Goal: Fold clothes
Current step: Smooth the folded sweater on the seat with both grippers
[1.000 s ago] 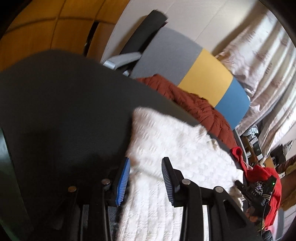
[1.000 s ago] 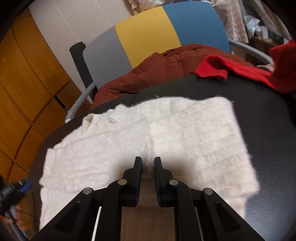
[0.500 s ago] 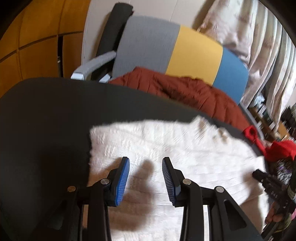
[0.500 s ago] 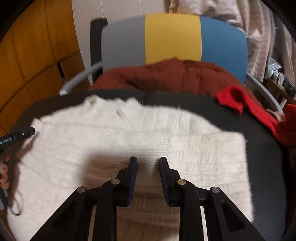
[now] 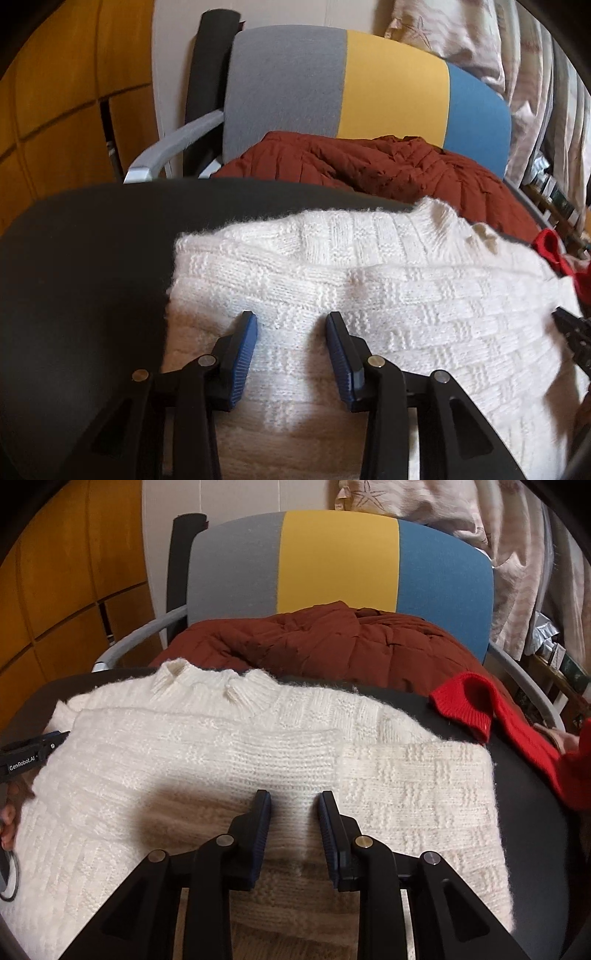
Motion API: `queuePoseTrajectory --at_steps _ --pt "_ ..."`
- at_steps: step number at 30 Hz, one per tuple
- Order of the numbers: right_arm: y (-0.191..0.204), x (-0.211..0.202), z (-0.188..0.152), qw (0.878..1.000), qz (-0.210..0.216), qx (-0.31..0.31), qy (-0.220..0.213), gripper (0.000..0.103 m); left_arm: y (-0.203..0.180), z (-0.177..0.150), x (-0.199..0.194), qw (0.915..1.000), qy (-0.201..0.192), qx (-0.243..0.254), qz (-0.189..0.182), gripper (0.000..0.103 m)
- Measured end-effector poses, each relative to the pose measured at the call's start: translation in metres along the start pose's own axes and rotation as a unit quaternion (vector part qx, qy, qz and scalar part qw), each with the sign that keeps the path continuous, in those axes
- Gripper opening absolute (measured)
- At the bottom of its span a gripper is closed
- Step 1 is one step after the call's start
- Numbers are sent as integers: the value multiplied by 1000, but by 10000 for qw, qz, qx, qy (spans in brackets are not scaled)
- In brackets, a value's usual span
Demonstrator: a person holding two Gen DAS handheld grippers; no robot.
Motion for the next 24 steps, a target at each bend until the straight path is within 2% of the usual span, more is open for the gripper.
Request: queuePoseTrajectory --at_steps 5,7,9,10,11,14,17,18,20,24 --pt "1 0 4 9999 -100 -54 31 29 -5 7 6 10000 14 47 31 40" --pt "1 -11 6 10000 -48 51 -8 30 0 6 -4 10000 51 35 9 40" --pt "1 -23 8 9999 5 157 -46 38 5 4 -15 10000 83 29 -4 39" --pt "1 -28 9 9998 31 210 -65 47 7 3 -21 9999 99 26 -10 39" --pt "0 -34 10 9996 46 269 -88 52 9 1 -29 10000 31 66 -1 39" --pt "-23 -55 5 9981 -105 569 -209 52 10 -12 -49 9997 -36 220 -116 39" --pt "-49 -58 -28 9954 -305 886 200 52 2 -37 -52 9976 140 678 -95 40" --pt "-52 -58 -41 9945 -240 965 318 53 1 -46 -53 9972 148 734 -72 40" --pt "-49 -71 -60 9960 -160 870 92 53 0 -62 -57 9967 138 801 -21 41" --pt "-44 -93 -80 9950 -139 989 35 53 9 -84 -71 9978 192 625 -129 41"
Point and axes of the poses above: each gripper's, at about its wrist camera, not at the fingertips, and x roughly the way its jaws point, y to its left, z to its top, the point moved 6 cm from there along x, roughly the way its jaws point, and after that the axes turned 15 degrees about z, right-handed, at the moved point
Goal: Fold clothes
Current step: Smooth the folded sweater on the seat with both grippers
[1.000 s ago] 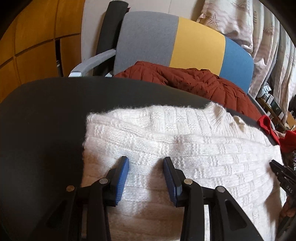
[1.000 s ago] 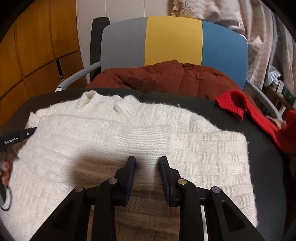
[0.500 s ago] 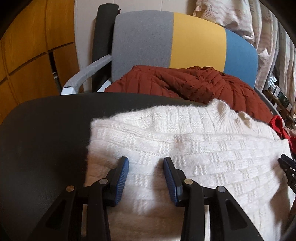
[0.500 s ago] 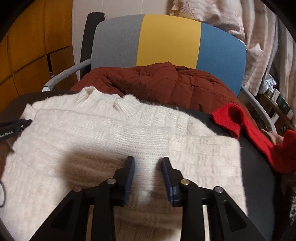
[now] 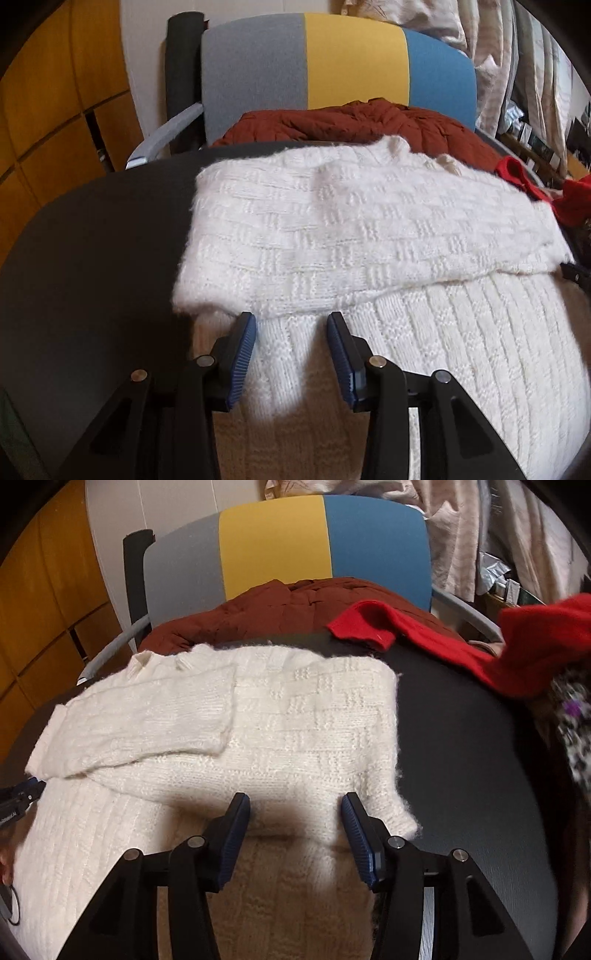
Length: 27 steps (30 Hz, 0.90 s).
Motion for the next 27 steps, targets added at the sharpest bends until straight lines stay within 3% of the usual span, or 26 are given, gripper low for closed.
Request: queuePoseTrajectory --at_steps 8,11,13,16,19,21,24,27 --pt "1 -29 -32 9998 152 57 -98 54 13 -42 -28 9994 169 -253 -143 41" --pt "2 -40 -26 9999 67 22 -146 54 21 -37 -50 9988 113 -402 -260 41" --pt "13 -52 -14 9993 89 -133 -330 54 23 -18 -68 9982 -152 -442 -389 41" --pt "38 -62 8 9968 240 -522 -558 54 -8 23 -75 9937 -212 -348 -1041 40" --pt "66 -44 21 9940 374 -934 -425 49 -40 64 -81 9845 -247 -244 -1718 39" --pt "76 -25 21 9931 393 -1076 -247 44 -76 84 -73 9770 -67 -120 -2129 39" --pt "78 4 12 9933 324 -1104 74 41 -124 103 -54 9728 151 209 -2304 37" --pt "69 19 0 9938 275 -1074 74 44 -167 114 -30 9669 425 593 -2446 32"
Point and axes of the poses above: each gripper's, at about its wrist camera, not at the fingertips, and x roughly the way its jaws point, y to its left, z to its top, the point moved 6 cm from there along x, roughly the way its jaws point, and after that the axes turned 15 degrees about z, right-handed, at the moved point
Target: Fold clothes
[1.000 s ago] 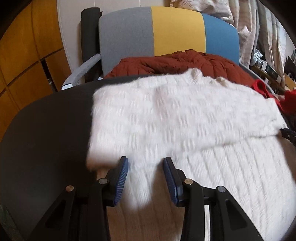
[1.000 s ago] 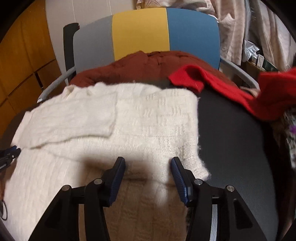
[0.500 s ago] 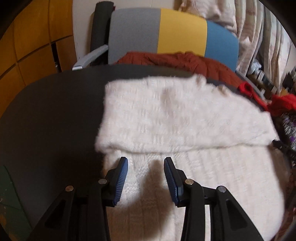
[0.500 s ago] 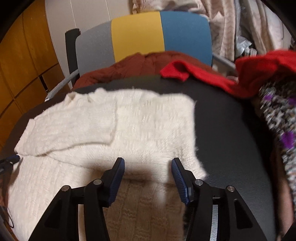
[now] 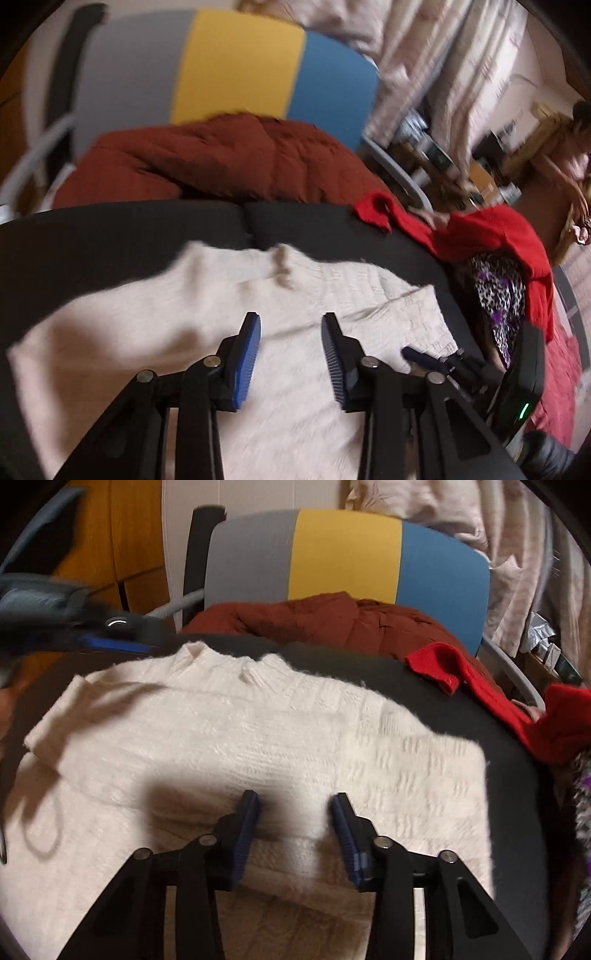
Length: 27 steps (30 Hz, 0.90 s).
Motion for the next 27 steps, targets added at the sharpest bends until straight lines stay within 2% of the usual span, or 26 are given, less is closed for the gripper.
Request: queuePoseTrajectory --at_steps 3,5,10,14,16,21,24,27 --pt "-9 0 -2 9994 229 260 -69 49 -17 10 30 9993 193 326 -47 31" --pt "-10 1 -3 9990 303 327 -98 50 -29 14 46 9983 305 433 -243 29" --pt "-9 3 -5 9992 256 284 -147 50 -35 19 90 9974 574 430 -81 27" --pt "-7 3 -5 9996 136 194 -145 50 -35 31 104 9991 206 354 125 28" --pt "-6 2 -5 9997 105 175 -153 50 -35 31 104 9995 88 282 146 28" --pt "-8 2 -6 9996 125 209 -161 51 -27 41 94 9999 102 55 125 28" --pt "-9 3 -5 9996 125 209 -151 51 -1 49 62 9995 -166 -256 53 28" --pt "-9 3 -5 9996 115 204 -146 51 31 42 36 9988 -281 -175 358 26"
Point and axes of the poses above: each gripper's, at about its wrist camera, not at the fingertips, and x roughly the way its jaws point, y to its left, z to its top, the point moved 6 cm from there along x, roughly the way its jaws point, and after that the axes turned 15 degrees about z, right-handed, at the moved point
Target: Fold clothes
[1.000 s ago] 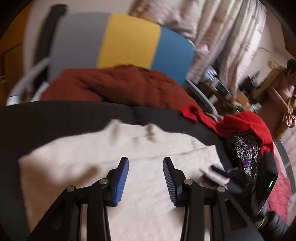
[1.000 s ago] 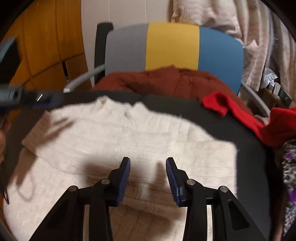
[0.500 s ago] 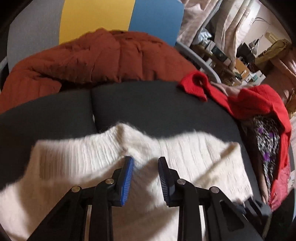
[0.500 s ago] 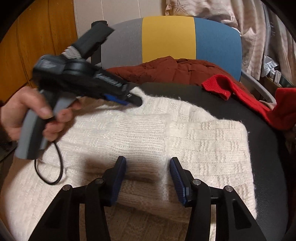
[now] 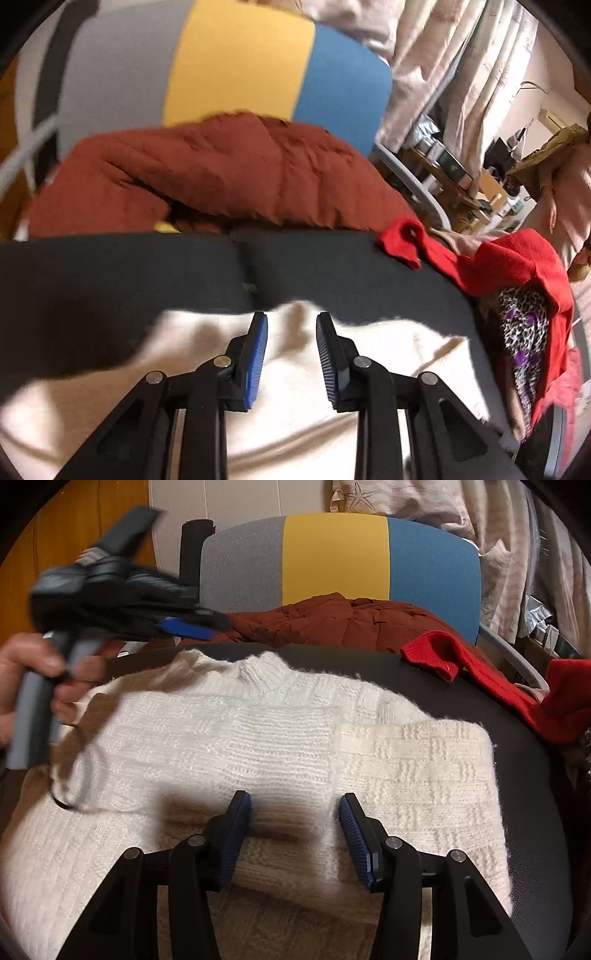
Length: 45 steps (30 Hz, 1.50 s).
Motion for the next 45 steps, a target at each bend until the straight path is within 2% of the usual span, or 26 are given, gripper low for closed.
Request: queuePoseTrajectory --at_steps 4,8,12,16,22,25,27,29,31,36,39,42,45 --pt "0 0 0 10000 -25 -18 9 51 38 -24 1 9977 335 262 534 23" --pt "1 0 1 10000 -75 -51 30 52 52 -37 23 9926 570 348 1018 23" --pt "1 1 1 9999 -114 -45 45 54 62 -31 35 9926 213 -91 1191 25" --pt "-2 6 6 9999 -156 -28 61 54 63 -25 39 9876 -103 -52 1564 25" --pt "-7 13 11 9998 -169 3 66 55 73 -19 42 9882 -177 -334 1487 25" --pt "-6 14 13 9997 -213 -40 91 56 78 -19 36 9901 -74 -489 1311 24" --pt "-7 14 13 9997 -219 -46 102 56 82 -21 25 9889 0 -607 1353 24" --pt "-7 14 13 9997 -215 -40 107 56 89 -27 6 9862 -95 -636 1526 25" --pt "-8 14 13 9998 -195 -20 108 56 98 -39 -16 9861 -161 -665 1516 25" --pt "-9 10 16 9998 -138 83 133 58 119 -92 -60 9846 -40 -653 1620 26" --pt "-10 0 17 9996 -55 250 152 64 133 -127 -86 9844 51 -773 1579 27" --pt "-5 -23 13 9991 222 358 63 66 150 -164 -114 9845 141 -957 1465 29" --pt "-1 -56 0 9973 592 435 -47 73 165 -197 -141 9844 125 -1115 1357 29"
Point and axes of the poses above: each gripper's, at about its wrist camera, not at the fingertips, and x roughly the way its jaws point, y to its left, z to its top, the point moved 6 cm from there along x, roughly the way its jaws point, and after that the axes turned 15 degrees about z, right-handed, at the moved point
